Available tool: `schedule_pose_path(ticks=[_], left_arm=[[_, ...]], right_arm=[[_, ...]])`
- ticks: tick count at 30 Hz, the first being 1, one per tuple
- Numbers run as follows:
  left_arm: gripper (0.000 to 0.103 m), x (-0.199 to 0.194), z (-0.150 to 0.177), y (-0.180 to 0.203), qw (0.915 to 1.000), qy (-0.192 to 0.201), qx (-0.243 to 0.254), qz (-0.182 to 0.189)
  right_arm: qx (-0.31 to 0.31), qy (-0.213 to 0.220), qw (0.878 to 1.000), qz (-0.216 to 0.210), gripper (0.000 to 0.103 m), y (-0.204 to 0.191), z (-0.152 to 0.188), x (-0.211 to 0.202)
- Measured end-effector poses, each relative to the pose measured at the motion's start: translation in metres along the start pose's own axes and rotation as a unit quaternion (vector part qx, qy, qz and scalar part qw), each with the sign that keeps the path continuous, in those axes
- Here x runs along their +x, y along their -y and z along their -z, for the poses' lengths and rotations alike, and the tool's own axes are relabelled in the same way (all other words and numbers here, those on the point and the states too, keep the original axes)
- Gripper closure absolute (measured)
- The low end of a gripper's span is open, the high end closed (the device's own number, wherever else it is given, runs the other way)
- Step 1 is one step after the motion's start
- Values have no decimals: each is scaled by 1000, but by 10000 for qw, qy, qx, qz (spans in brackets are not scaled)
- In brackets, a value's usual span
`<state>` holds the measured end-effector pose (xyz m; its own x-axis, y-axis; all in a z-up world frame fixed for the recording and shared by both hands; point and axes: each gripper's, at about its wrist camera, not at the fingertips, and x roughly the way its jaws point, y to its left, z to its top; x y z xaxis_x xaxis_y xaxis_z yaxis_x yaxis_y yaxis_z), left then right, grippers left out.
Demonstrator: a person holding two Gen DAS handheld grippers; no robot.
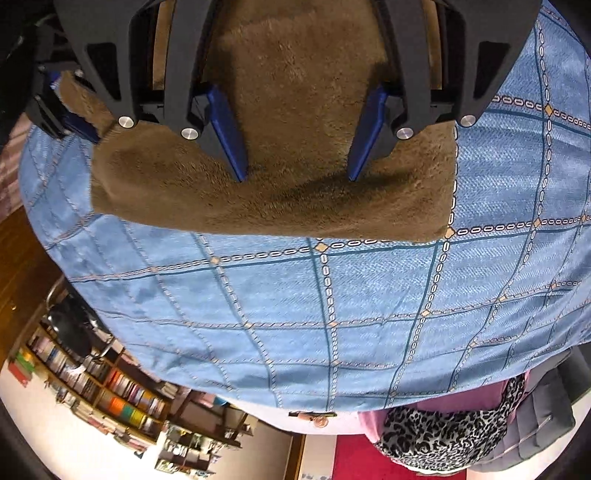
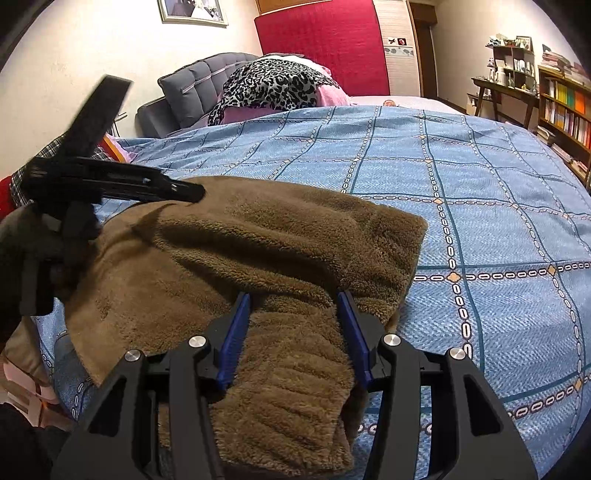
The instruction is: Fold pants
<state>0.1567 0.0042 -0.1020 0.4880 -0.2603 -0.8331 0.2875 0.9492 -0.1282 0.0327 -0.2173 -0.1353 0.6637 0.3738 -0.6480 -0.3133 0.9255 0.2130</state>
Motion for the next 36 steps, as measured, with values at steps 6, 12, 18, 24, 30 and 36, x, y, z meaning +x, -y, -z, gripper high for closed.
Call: schedule_pose_path(ticks=[6,12,18,24,30,36], left_arm=[[44,17,5,-7,10000,51,5,-20],[41,-2,11,-14,9986,360,-179,352],[23,-45,20,-10,9960,701,-207,520],[14,-75,35,-26,9946,825,-447,450],[12,-83,53,-55,9928,715,-924,277],[12,-76,68,-78,9896,461,-1301,406]], right_arm=[[-12,20,10000,-7,53,-1,1,2],[57,-5,10000,-37,53,-1,0,1],[221,-35,9997,-85,52,-1,-7,-5],[723,81,9970,-274,46,5,-18,-29],[1241,-13,9922,-71,25,27,-17,-36],[1649,-245,9854,-343,25,39,-15,-25]])
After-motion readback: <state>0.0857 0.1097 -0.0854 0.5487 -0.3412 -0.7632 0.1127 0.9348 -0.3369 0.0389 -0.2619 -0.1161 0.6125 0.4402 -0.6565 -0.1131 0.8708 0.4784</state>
